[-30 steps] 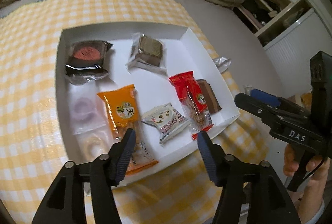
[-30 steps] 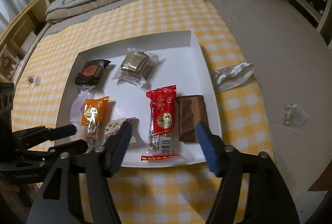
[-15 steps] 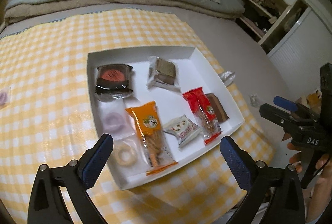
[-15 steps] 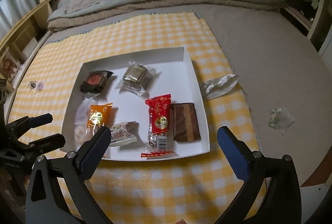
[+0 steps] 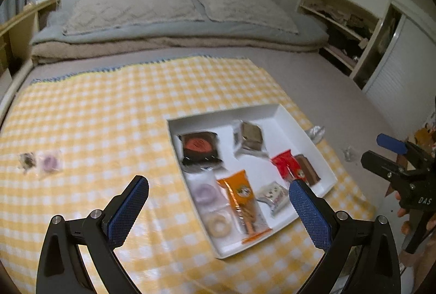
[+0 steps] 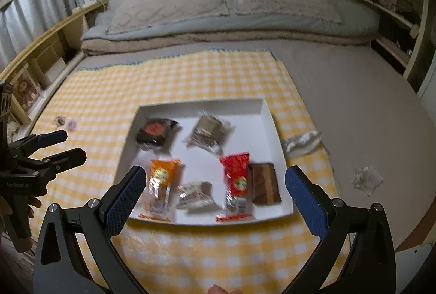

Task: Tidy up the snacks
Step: 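Withdraw both tools up and away from the filled tray, then move both tools over the two small candies on the cloth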

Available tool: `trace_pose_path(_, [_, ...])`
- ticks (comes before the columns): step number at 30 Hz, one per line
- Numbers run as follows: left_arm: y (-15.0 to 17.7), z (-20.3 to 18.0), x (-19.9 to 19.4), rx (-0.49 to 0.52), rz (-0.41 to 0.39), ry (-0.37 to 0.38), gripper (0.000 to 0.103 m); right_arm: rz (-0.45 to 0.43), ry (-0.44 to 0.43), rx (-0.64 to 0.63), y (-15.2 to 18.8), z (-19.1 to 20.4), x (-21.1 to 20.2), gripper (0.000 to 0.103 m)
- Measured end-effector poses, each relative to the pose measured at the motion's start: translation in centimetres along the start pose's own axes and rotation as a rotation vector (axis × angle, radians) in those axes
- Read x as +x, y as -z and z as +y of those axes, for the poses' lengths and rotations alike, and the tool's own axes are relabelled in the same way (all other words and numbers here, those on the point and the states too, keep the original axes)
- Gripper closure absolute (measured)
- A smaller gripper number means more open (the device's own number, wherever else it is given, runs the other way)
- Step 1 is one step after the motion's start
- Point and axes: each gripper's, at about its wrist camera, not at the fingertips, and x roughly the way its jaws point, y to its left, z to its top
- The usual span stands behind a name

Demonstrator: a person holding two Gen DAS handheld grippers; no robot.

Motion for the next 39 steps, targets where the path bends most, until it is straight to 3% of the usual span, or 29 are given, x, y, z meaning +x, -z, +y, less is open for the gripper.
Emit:
trace_pose_path(10, [0.6, 4.9, -7.2, -0.027, -0.112, -0.088, 0.000, -0.077, -0.064, -0.018, -3.1, 5.1, 0.2, 0.000])
trace_pose_path(19, [2.4, 9.8, -11.9, -0.073, -0.141, -0.158, 0.000, -0.085, -0.143, -0.087, -5.1, 11.8, 2.2, 0.000])
trace_pose_path(30, [4.6, 18.4, -17.8, -0.170, -0.158, -0.265, 0.000, -0.059, -0.244, -0.160, -6.2, 21.1, 5.0, 0.000])
trace_pose_path(35, [4.2, 22.7, -18.9, -0.161, -0.138, -0.304, 0.000, -0.047, -0.290, -0.170, -6.8, 24.8, 6.8, 0.000])
trace_pose_path(39, [2.6, 25.8, -17.1, -0.121, -0.116, -0.315, 0.001, -0.045, -0.318, -0.198, -7.5, 27.6, 8.9, 0.000])
